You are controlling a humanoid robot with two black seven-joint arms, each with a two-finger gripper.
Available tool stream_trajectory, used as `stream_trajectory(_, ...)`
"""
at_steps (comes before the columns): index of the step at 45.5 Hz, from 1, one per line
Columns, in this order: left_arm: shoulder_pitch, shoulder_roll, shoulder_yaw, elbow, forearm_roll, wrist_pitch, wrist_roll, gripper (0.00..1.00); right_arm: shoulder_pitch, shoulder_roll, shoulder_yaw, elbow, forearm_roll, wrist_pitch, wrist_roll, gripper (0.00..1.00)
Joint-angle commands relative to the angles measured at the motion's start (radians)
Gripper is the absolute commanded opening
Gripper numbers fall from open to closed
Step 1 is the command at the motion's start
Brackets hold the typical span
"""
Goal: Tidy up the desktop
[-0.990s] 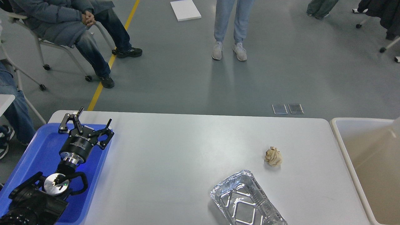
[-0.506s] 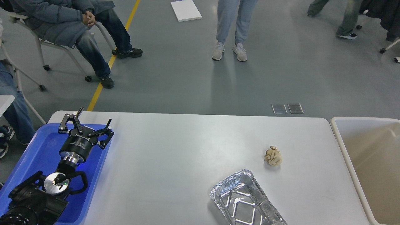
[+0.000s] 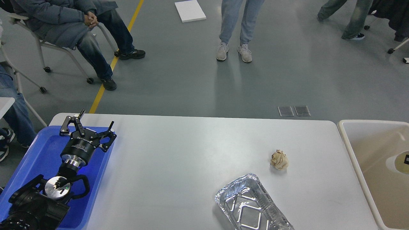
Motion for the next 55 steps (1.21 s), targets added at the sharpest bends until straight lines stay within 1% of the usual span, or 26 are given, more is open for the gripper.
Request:
stream_trajectory(1,0.000,0.000,0.000,0.000,0.000,0.000,0.000,1.00,-0.044,0.024,0.006,-0.009,0.033,-0.041,-0.029,0.08)
stream_trajectory(2,0.000,0.000,0.000,0.000,0.000,0.000,0.000,1.00,-0.044,0.023,0.006,-0.009,0.033,-0.041,-0.029,0.13)
stream_trajectory(3,0.000,0.000,0.000,0.000,0.000,0.000,0.000,1.00,-0.044,0.023,0.006,-0.009,0.033,-0.041,-0.027,0.21)
stream_trajectory(5,0.000,0.000,0.000,0.000,0.000,0.000,0.000,1.00,-0.044,0.021,0.006,-0.009,0.033,-0.041,-0.027,0.40)
stream_trajectory(6,0.000,0.000,0.001,0.000,0.000,0.000,0.000,1.00,-0.044,0.021,0.006,-0.009,0.033,-0.041,-0.027,0.47)
stream_trajectory(9,0.000,0.000,0.000,0.000,0.000,0.000,0.000,1.00,-0.044,0.018,0.006,-0.009,0.033,-0.041,-0.027,0.64)
stream_trajectory(12,0.000,0.000,0.000,0.000,0.000,0.000,0.000,1.00,-0.044,0.017,0.006,-0.009,0.033,-0.041,-0.027,0.86)
stream_trajectory(13,0.000,0.000,0.000,0.000,0.000,0.000,0.000,1.00,-0.044,0.015,0.006,-0.009,0.033,-0.042,-0.025,0.92)
stream_trajectory(14,0.000,0.000,0.000,0.000,0.000,0.000,0.000,1.00,-0.044,0.015,0.006,-0.009,0.033,-0.042,-0.025,0.95)
stream_trajectory(20,0.000,0.000,0.000,0.000,0.000,0.000,0.000,1.00,-0.020,0.005,0.009,0.000,0.040,-0.044,-0.025,0.98)
stream_trajectory(26,0.000,0.000,0.000,0.000,0.000,0.000,0.000,1.00,0.046,-0.020,0.020,0.041,0.050,-0.035,-0.024,0.99)
stream_trajectory(29,0.000,0.000,0.001,0.000,0.000,0.000,0.001,1.00,0.117,-0.081,0.020,0.161,0.053,-0.027,-0.024,0.99)
stream_trajectory(34,0.000,0.000,0.000,0.000,0.000,0.000,0.000,1.00,0.281,-0.228,-0.006,0.386,0.037,-0.021,-0.024,0.99)
stream_trajectory(36,0.000,0.000,0.000,0.000,0.000,0.000,0.001,1.00,0.356,-0.264,-0.024,0.460,0.036,-0.007,-0.024,1.00)
stream_trajectory(39,0.000,0.000,0.000,0.000,0.001,0.000,0.000,1.00,0.463,-0.293,-0.069,0.526,0.025,0.028,-0.024,1.00)
stream_trajectory(45,0.000,0.000,0.000,0.000,0.000,0.000,0.001,1.00,0.626,-0.316,-0.153,0.549,-0.032,0.054,-0.021,1.00)
stream_trajectory(49,0.000,0.000,0.000,0.000,0.000,0.000,0.001,1.00,0.712,-0.327,-0.153,0.557,-0.039,0.062,-0.019,1.00)
stream_trajectory(55,0.000,0.000,0.000,0.000,0.000,0.000,0.001,1.00,0.853,-0.350,-0.144,0.621,-0.039,0.125,-0.019,1.00)
